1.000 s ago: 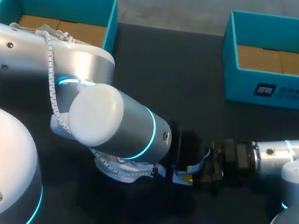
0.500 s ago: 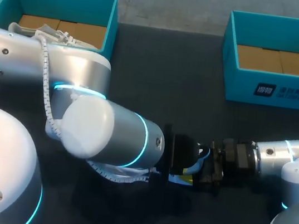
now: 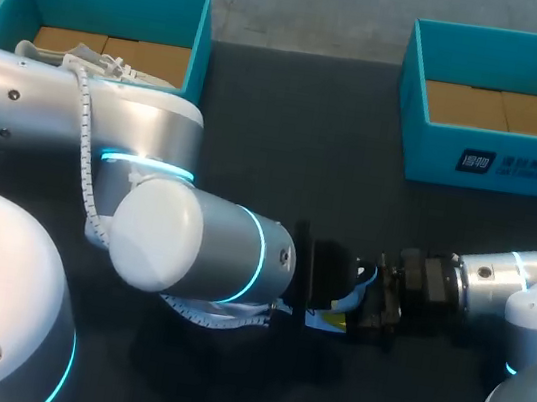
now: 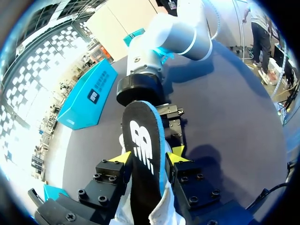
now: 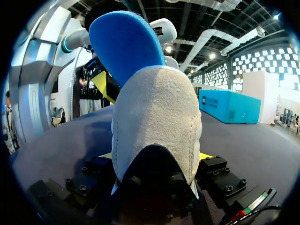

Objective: Take the shoe out of the shoebox, open the shoe tongue, remove and reinsert the insole, then place the shoe into the shoebox

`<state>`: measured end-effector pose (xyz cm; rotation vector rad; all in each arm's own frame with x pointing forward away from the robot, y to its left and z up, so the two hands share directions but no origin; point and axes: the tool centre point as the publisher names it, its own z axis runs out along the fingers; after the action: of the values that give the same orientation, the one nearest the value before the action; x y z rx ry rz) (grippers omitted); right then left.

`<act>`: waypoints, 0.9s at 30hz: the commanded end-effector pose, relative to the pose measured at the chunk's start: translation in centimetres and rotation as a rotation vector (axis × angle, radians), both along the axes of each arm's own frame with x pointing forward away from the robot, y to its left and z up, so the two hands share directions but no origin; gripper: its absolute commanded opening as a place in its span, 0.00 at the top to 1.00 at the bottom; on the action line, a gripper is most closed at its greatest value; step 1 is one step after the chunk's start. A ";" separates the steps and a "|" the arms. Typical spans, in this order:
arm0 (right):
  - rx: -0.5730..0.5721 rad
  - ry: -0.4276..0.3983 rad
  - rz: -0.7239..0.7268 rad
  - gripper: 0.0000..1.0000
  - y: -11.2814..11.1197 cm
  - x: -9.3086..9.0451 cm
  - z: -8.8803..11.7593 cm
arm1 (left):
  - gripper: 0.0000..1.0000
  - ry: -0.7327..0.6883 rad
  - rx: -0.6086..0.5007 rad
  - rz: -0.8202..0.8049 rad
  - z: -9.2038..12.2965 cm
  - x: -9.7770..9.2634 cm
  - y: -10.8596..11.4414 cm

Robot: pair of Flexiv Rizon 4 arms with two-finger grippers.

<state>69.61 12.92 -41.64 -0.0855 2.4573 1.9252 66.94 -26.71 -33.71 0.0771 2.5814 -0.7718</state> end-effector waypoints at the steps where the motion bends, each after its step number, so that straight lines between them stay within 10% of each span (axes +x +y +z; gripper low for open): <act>1: -0.003 0.000 -0.001 1.00 0.0 -0.2 0.0 | 0.56 -0.003 -0.006 0.000 -0.3 0.4 0.0; 27: -0.003 0.000 -0.001 1.00 0.0 -0.2 0.0 | 0.68 -0.024 -0.026 0.035 -0.9 1.8 -0.4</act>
<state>69.61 12.92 -41.64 -0.0855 2.4573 1.9252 68.64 -26.98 -34.36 0.0346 2.5435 -0.7841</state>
